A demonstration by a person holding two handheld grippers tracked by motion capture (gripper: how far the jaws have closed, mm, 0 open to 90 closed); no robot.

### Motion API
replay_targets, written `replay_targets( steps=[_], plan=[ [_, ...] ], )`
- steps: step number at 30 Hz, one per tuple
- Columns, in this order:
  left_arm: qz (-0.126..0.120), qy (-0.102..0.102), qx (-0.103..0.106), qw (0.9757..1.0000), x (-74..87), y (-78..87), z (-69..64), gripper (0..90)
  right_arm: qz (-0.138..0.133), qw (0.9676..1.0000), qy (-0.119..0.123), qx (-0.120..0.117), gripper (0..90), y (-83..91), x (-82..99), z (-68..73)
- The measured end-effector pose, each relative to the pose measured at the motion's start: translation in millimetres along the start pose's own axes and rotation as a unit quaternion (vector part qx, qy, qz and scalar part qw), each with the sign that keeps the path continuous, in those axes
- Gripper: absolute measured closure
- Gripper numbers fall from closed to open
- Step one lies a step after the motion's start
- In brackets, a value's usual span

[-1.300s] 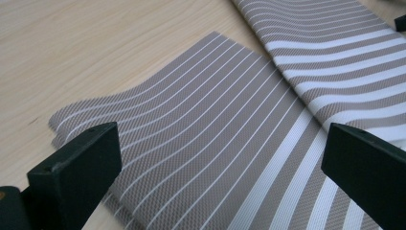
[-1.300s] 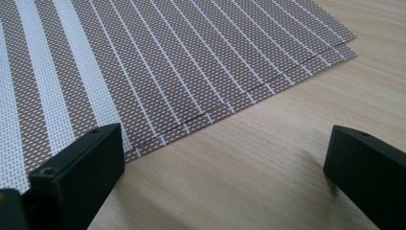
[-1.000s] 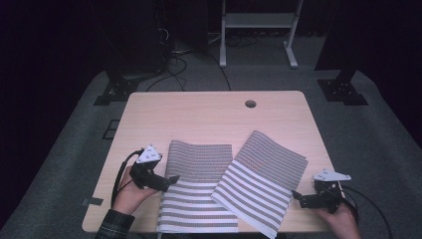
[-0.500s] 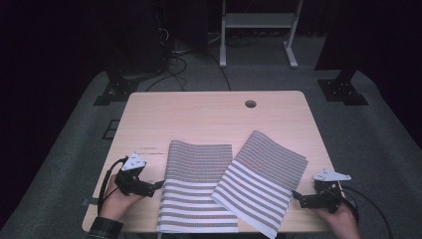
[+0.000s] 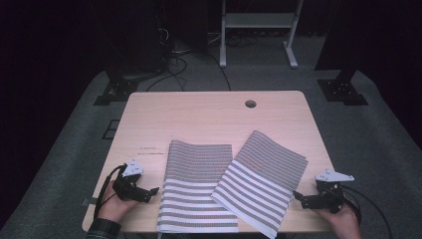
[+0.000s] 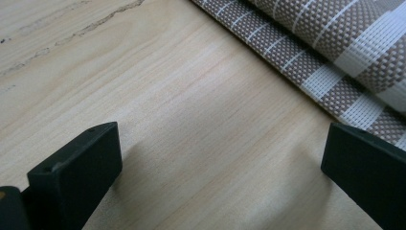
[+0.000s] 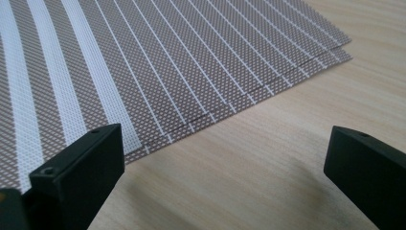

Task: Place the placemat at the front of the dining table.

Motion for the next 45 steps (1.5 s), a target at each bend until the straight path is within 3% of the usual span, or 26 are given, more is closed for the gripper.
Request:
replay_targets(
  steps=[4,8,10,12,16,19,24,30,37,45],
  plan=[
    [-0.007,-0.002,0.000,1.0000,0.0,-0.4,-0.8,0.0,-0.007,0.9999,-0.005,-0.009,1.6,5.1,-1.8,5.3],
    [-0.018,-0.002,0.001,0.9998,1.0,-0.4,-0.7,0.0,-0.020,0.9994,-0.006,-0.029,16.3,13.3,-2.6,14.1],
    [-0.019,-0.001,0.001,0.9998,1.3,-0.3,-0.9,0.0,-0.024,0.9990,-0.005,-0.039,30.0,17.1,-3.5,18.4],
    [-0.019,-0.001,0.001,0.9998,1.5,-0.2,-0.9,0.0,-0.035,0.9980,0.006,-0.052,45.3,21.7,-5.9,24.7],
    [-0.021,-0.003,0.001,0.9998,1.7,-0.2,-0.6,0.0,-0.033,0.9962,0.028,-0.076,76.0,23.5,-8.0,36.7],
    [-0.023,-0.003,0.001,0.9997,1.6,-0.3,-0.6,0.0,-0.024,0.9949,0.044,-0.088,90.0,21.9,-8.0,44.8],
    [-0.024,-0.002,0.001,0.9997,1.6,-0.4,-0.6,0.0,0.002,0.9939,0.056,-0.095,90.0,15.1,-4.6,51.6],
    [-0.023,-0.002,0.000,0.9997,1.7,-0.3,-0.7,0.0,0.030,0.9930,0.074,-0.088,90.0,5.2,-1.2,54.4],
    [-0.023,-0.001,0.000,0.9997,1.8,-0.3,-0.7,0.0,0.029,0.9929,0.086,-0.077,90.0,3.8,-3.5,50.7],
    [-0.023,0.000,0.000,0.9997,1.8,-0.3,-0.8,0.0,0.027,0.9955,0.064,-0.065,90.0,-0.2,-9.9,34.2]
  ],
)
Point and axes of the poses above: each handheld gripper's, and its own axes: y roughly backward along the jaws, x roughly out of its underside, z roughly to its left, the point moved 8 cm from there along -y, roughly forward along the jaws, and after that the axes turned 11 degrees about z, right-handed, at the moved point
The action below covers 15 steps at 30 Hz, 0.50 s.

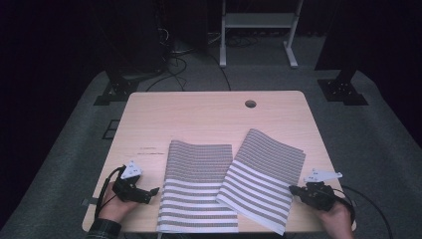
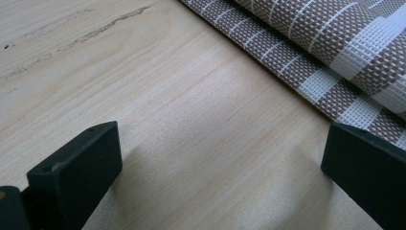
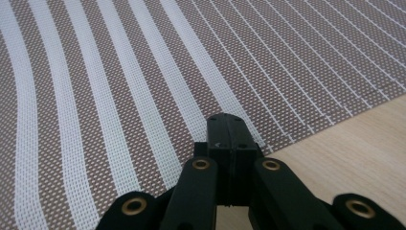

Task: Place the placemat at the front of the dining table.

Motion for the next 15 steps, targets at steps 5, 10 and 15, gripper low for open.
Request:
replay_targets(
  steps=[5,10,15],
  plan=[
    [0.000,0.000,0.000,1.0000,0.0,0.0,0.0,0.0,0.001,0.9999,-0.007,0.015,90.0,-1.0,-3.4,-10.2],
    [0.000,0.000,0.000,1.0000,0.0,0.0,0.0,0.0,-0.002,0.9994,-0.017,0.029,90.0,-2.8,-7.7,-24.0],
    [0.000,0.000,0.000,1.0000,0.0,0.0,0.0,0.0,-0.002,0.9985,-0.029,0.046,90.0,-3.7,-11.4,-40.6]
  ],
)
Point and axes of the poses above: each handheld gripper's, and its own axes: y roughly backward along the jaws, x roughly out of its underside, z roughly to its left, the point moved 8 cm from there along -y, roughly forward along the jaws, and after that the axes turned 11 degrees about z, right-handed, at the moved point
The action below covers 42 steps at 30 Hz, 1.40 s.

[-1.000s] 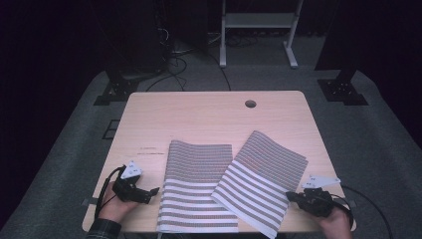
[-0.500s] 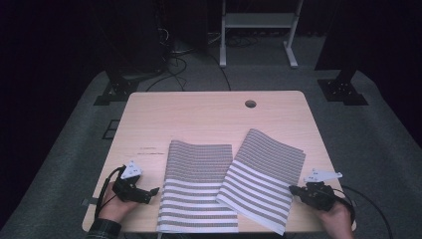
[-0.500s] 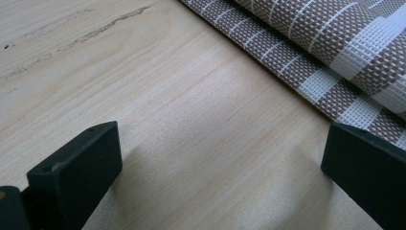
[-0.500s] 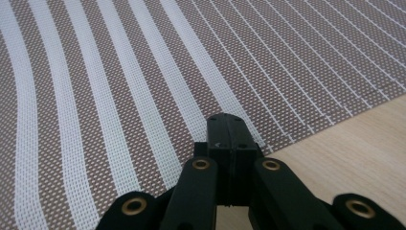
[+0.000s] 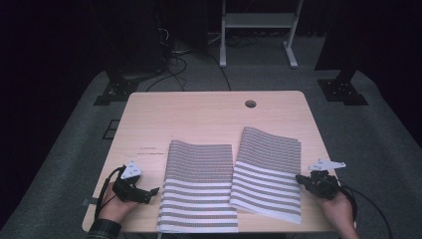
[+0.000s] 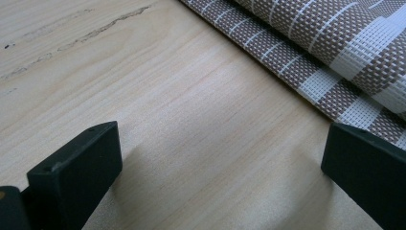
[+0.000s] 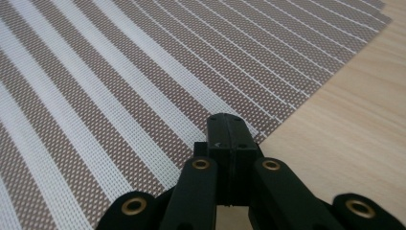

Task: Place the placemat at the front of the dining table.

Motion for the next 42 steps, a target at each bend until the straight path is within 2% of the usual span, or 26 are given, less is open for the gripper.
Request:
replay_targets(
  steps=[9,12,15,18,22,27,31,35,38,42],
  plan=[
    [0.000,0.000,0.000,1.0000,0.0,0.0,0.1,0.0,0.003,0.9994,-0.019,0.029,90.0,-2.4,-5.3,-25.4],
    [0.000,0.000,0.000,1.0000,0.0,0.0,0.1,0.0,0.000,0.9991,-0.030,0.031,90.0,-3.4,-6.9,-32.2],
    [0.000,0.000,0.000,1.0000,0.0,0.0,0.0,0.0,-0.001,0.9988,-0.040,0.030,88.0,-1.7,-6.0,-33.3],
    [0.000,0.000,0.000,1.0000,0.0,0.0,0.1,0.0,-0.017,0.9986,-0.045,0.020,87.6,6.2,-5.5,-30.0],
    [0.000,0.000,0.000,1.0000,0.0,0.0,0.1,0.0,-0.020,0.9988,-0.042,0.015,85.0,15.0,2.7,-20.9],
    [0.001,0.000,0.000,1.0000,0.1,0.1,0.0,0.0,-0.013,0.9992,-0.037,0.012,81.4,26.1,16.1,-7.1],
    [0.000,0.000,0.000,1.0000,0.1,0.1,0.0,0.0,0.005,0.9997,-0.018,0.014,79.8,27.3,30.2,6.8],
    [0.000,0.000,0.000,1.0000,0.0,0.0,-0.1,0.0,0.011,0.9998,-0.011,0.009,79.9,28.5,38.8,16.5],
    [0.001,0.000,0.000,1.0000,0.0,0.0,0.0,0.0,0.014,0.9998,0.001,0.017,81.2,25.6,40.1,17.9],
    [0.001,0.000,0.000,1.0000,-0.1,0.0,0.0,0.0,0.011,0.9996,0.000,0.024,82.2,23.7,37.4,10.1]
  ],
)
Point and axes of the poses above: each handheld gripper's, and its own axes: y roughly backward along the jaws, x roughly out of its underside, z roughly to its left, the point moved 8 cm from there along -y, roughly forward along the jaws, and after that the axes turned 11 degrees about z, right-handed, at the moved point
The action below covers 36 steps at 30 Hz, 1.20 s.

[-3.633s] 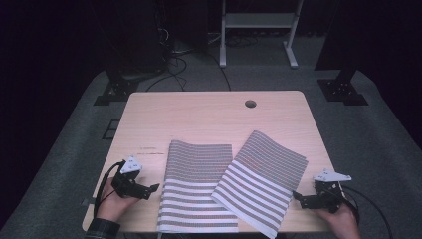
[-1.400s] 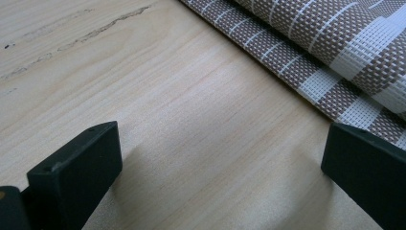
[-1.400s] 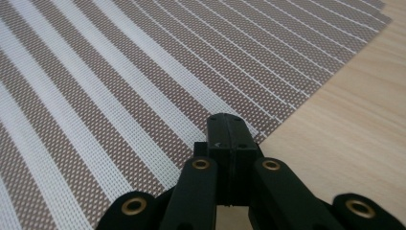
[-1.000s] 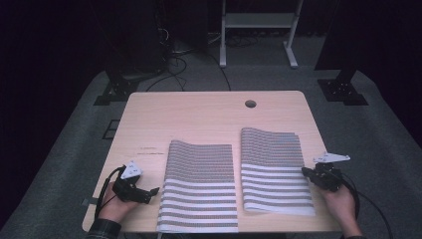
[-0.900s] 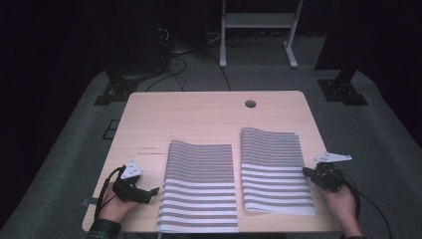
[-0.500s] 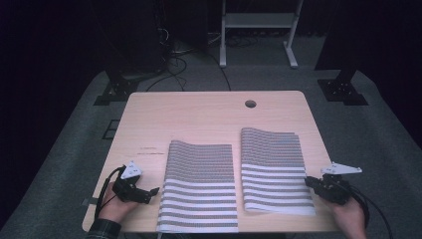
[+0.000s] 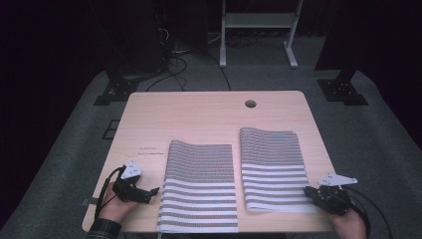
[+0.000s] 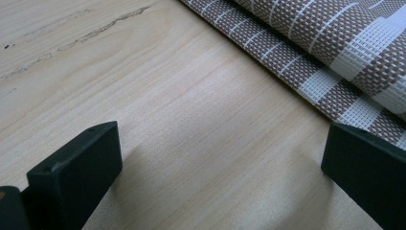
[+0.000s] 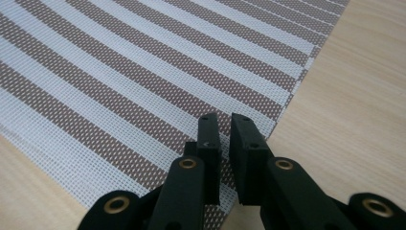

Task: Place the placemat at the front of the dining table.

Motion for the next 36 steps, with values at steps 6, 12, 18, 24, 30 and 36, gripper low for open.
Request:
replay_targets(
  steps=[6,12,18,24,30,36],
  plan=[
    [0.000,0.000,0.001,1.0000,-0.2,-0.2,-0.1,0.0,-0.002,0.9996,-0.018,0.020,82.1,-3.9,-5.2,-21.7],
    [0.000,0.001,0.001,1.0000,-0.3,-0.2,-0.2,0.0,-0.007,0.9989,-0.032,0.032,82.0,-8.0,-10.8,-40.5],
    [0.000,0.001,0.001,1.0000,-0.3,-0.2,-0.3,0.0,-0.014,0.9978,-0.055,0.034,71.9,-8.8,-11.5,-50.3],
    [0.000,0.000,0.001,1.0000,-0.3,-0.2,-0.1,0.0,-0.017,0.9964,-0.081,0.019,58.8,0.1,-2.1,-47.2],
    [0.000,0.000,0.001,1.0000,0.0,0.0,-0.3,0.0,-0.016,0.9960,-0.087,0.015,50.5,11.0,8.6,-36.3],
    [0.000,0.000,0.001,1.0000,0.0,0.0,-0.3,0.0,0.000,0.9961,-0.086,0.018,48.0,8.3,19.4,-31.5]
  ],
)
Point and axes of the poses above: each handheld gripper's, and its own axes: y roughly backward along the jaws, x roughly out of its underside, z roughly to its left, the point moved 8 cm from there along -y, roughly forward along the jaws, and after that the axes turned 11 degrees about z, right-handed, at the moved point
